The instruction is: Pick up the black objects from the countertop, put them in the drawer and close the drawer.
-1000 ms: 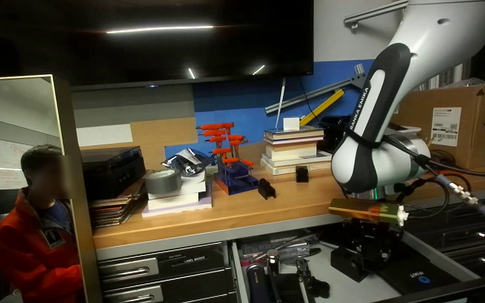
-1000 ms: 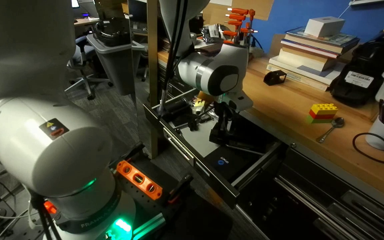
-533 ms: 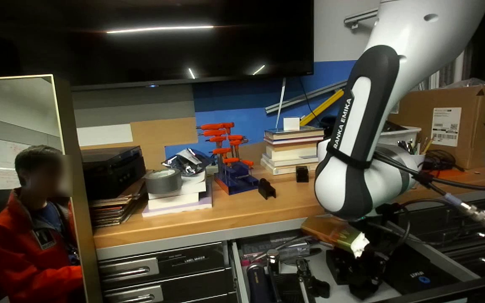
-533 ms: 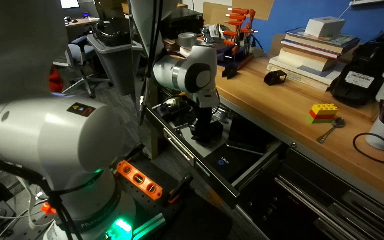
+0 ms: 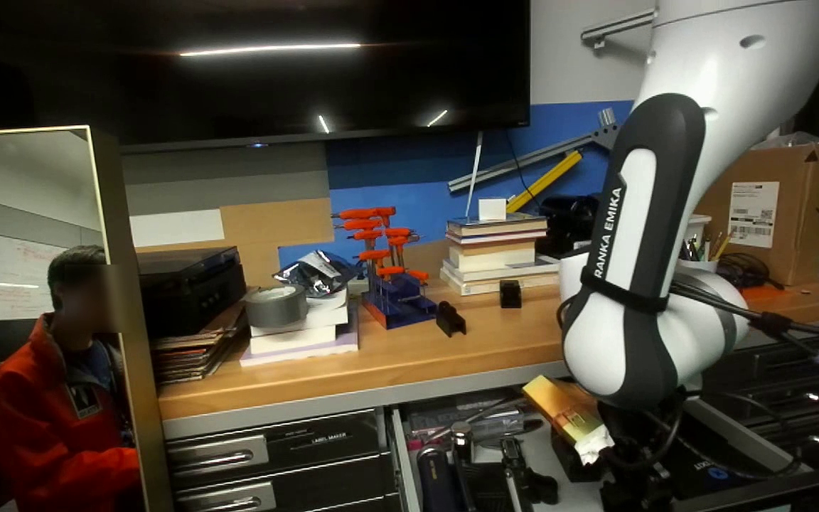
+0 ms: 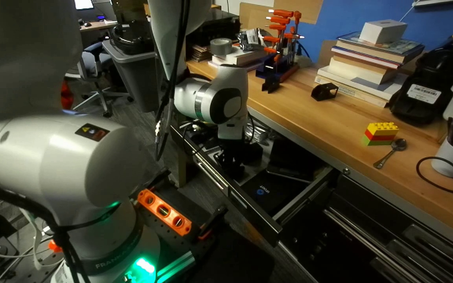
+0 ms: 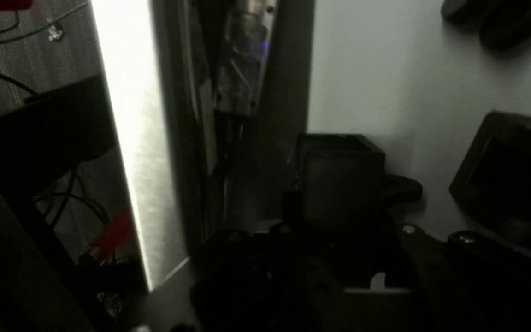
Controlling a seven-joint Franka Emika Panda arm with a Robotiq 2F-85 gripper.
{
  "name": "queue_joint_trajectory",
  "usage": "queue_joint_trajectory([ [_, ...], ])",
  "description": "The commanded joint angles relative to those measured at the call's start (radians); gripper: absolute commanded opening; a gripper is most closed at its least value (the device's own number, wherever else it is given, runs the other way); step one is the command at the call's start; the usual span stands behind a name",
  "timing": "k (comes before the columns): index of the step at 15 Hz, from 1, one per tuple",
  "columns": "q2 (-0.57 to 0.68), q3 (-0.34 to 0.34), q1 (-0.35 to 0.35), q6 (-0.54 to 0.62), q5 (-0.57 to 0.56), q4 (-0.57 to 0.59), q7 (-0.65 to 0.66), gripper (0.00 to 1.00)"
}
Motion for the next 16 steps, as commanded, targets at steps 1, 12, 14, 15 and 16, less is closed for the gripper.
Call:
queue_joint_trajectory([
  [1, 0.015, 0.05, -0.124, 0.137, 0.02, -0.04, -0.026, 0.23],
  [12, -0.078, 0.048, -0.182, -0.006, -0.053, 0.065, -0.348, 1.0],
  [14, -0.121, 0.049, -0.202, -0.121, -0.107, 0.122, -0.44, 1.0],
  [15, -0.142, 0.061, -0.221, -0.177, -0.128, 0.151, -0.481, 1.0],
  [16, -0.168, 0.07, -0.242, -0.246, -0.151, 0.185, -0.524, 1.0],
])
